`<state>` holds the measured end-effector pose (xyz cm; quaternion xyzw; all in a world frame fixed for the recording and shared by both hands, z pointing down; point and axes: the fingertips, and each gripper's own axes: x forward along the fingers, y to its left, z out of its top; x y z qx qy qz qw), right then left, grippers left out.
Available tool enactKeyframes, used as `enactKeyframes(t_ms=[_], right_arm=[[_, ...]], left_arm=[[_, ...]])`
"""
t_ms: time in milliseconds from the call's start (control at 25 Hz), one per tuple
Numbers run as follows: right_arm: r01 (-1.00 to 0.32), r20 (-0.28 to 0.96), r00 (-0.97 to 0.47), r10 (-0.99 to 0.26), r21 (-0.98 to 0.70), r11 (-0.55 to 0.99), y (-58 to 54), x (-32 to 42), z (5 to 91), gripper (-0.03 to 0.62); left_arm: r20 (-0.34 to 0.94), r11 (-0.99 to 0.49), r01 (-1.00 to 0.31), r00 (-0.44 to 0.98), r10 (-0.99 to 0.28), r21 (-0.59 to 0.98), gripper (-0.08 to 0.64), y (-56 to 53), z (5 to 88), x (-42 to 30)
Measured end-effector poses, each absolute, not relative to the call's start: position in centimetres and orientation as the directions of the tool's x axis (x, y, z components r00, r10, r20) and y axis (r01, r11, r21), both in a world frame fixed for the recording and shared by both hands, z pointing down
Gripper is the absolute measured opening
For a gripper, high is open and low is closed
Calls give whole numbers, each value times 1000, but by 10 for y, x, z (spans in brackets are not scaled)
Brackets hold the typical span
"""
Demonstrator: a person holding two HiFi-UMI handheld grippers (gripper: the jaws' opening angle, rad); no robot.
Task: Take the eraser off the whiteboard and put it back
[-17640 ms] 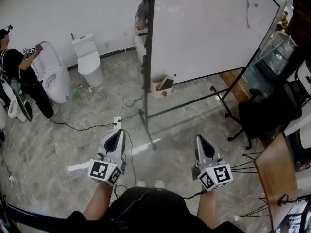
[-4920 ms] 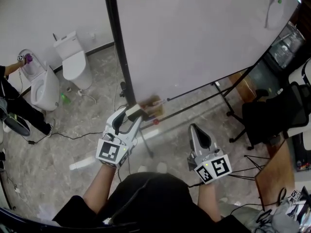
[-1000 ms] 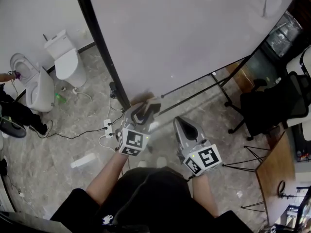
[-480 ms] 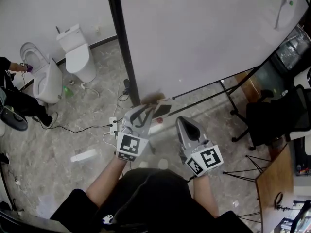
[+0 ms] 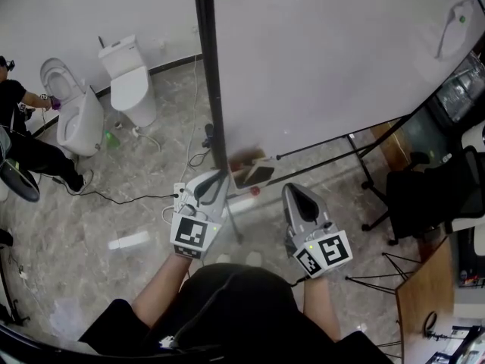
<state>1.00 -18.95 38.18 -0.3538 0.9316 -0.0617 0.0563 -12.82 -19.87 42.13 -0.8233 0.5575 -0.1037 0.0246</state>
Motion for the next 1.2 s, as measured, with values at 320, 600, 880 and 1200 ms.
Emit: enactKeyframes(t_ms=[320,600,880,1200], right_arm=[[-654,-64,-744,-665,-135,744,-187,9,379,9],[-659,-64,-740,-670,-131,740,-183,10,378,9],[-672,-58,-729,-682,-125,730,-179,11,379,9],[-689,-55,-714,-698,-122,715,-172,10,381,9]], left_arm=[[98,-335,-938,326,-940,-95,6,-179,403,-144],[67,-340,-938,336,-939,-68,6,-171,394,-150],[59,-341,-938,338,-939,-54,6,-168,395,-151],[57,-359,-932,356,-933,-53,6,-164,398,-153]])
